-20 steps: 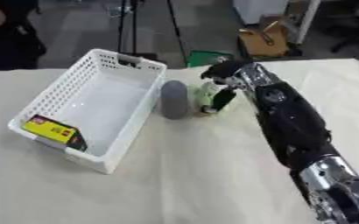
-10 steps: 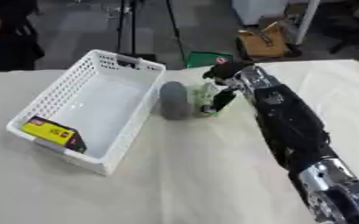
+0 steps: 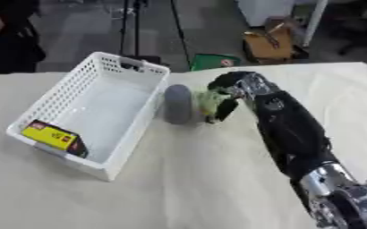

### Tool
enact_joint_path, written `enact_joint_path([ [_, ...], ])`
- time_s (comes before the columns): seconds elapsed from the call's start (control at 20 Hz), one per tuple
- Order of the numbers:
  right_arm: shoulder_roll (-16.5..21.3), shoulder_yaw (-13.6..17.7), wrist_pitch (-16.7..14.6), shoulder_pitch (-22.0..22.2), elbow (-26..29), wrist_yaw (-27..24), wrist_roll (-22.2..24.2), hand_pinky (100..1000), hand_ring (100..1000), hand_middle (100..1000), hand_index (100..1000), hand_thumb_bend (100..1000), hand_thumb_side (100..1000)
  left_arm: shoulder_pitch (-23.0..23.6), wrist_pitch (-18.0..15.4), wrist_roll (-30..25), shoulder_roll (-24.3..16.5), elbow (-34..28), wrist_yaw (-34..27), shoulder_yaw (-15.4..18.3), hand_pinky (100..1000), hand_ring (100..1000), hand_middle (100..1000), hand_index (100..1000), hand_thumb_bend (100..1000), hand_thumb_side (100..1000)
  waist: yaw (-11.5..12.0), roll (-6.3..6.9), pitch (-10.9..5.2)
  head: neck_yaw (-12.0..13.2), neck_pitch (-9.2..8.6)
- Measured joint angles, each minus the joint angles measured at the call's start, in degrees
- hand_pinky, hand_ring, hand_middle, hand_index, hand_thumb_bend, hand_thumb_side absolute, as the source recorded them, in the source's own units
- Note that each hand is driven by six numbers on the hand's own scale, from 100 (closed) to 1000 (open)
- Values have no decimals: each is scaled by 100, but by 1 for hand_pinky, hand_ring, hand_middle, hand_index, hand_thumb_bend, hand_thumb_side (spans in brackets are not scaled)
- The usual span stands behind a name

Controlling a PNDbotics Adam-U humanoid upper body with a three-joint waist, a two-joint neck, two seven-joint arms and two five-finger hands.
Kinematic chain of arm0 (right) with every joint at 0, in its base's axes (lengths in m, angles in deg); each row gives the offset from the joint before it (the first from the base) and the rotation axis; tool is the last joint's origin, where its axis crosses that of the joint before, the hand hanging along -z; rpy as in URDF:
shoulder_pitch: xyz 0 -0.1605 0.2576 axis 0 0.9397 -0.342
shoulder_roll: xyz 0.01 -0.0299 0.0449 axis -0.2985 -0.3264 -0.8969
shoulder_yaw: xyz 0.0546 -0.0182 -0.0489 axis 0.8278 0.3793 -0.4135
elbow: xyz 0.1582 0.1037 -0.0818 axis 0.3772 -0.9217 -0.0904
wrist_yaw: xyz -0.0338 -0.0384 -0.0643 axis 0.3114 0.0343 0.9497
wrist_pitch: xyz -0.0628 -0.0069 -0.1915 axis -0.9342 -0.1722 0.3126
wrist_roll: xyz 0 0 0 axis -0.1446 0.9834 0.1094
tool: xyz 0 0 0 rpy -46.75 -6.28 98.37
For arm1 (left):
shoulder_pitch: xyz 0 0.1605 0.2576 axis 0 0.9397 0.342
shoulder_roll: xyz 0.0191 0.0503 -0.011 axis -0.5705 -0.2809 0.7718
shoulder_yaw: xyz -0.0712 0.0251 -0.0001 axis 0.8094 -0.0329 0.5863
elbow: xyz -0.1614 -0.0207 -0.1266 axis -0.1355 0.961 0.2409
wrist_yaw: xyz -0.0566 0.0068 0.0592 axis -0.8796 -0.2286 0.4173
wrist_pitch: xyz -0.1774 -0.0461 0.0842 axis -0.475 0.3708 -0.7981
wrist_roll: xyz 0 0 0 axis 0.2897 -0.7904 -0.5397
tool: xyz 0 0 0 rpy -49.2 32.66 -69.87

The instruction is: Pick up objects on the table and place them in the box.

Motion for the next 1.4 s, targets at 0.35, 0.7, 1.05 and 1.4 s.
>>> enact_joint_path([
  [0.35, -77, 23, 104, -3, -38, 59, -12, 884, 940, 817, 993, 391, 602, -14, -5, -15, 1, 0, -1, -1, 708, 691, 797, 751, 100, 667, 10, 11, 15, -31, -41],
  [0.7, -85, 62, 177, -3, -79, 153, -401, 867, 912, 766, 926, 208, 661, -16, 0, -28, 3, 0, -2, -2, 708, 692, 798, 752, 100, 667, 8, 27, 27, -50, -48],
  [1.05, -85, 92, 177, -6, -85, 154, -746, 860, 899, 744, 892, 115, 691, -16, -2, -43, 3, 0, -2, -2, 709, 693, 798, 752, 100, 667, -27, 35, 31, -49, -49],
  [1.4, -83, 92, 157, -17, -74, 159, -919, 848, 875, 690, 839, 100, 701, -16, -3, -44, 3, 0, -3, -2, 709, 693, 798, 752, 100, 667, -46, 45, 31, -49, -49],
])
